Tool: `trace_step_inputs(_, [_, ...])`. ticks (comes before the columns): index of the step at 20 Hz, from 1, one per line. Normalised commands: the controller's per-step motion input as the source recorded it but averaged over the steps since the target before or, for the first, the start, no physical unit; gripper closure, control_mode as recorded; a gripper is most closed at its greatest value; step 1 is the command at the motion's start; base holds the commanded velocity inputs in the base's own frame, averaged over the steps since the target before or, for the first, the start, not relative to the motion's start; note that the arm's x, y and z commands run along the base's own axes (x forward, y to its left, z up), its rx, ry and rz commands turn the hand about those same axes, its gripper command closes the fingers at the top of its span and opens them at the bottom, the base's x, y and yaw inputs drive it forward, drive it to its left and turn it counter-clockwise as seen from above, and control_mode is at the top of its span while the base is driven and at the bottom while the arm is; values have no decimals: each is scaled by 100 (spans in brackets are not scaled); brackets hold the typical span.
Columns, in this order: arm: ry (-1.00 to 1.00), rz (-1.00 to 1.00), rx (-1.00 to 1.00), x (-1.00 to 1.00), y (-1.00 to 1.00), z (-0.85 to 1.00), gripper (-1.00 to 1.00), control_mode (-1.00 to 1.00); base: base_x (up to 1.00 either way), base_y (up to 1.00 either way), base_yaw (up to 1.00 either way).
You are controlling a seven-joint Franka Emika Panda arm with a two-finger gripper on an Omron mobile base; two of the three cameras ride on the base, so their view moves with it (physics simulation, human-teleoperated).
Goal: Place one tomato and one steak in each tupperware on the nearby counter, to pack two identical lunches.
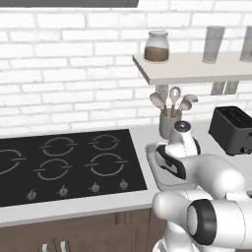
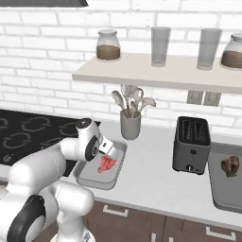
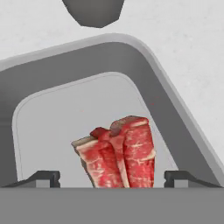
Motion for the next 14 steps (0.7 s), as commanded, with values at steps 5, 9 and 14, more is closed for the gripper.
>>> trace_step_inputs(5, [-12,0,0,-56,2,47,-100,-100,0,0,0])
trace_step_inputs(9, [-2,10,0,-89,28,73,-100,-100,0,0,0])
trace_step_inputs(14, [-1,28,0,-91,48,58,-100,-100,0,0,0])
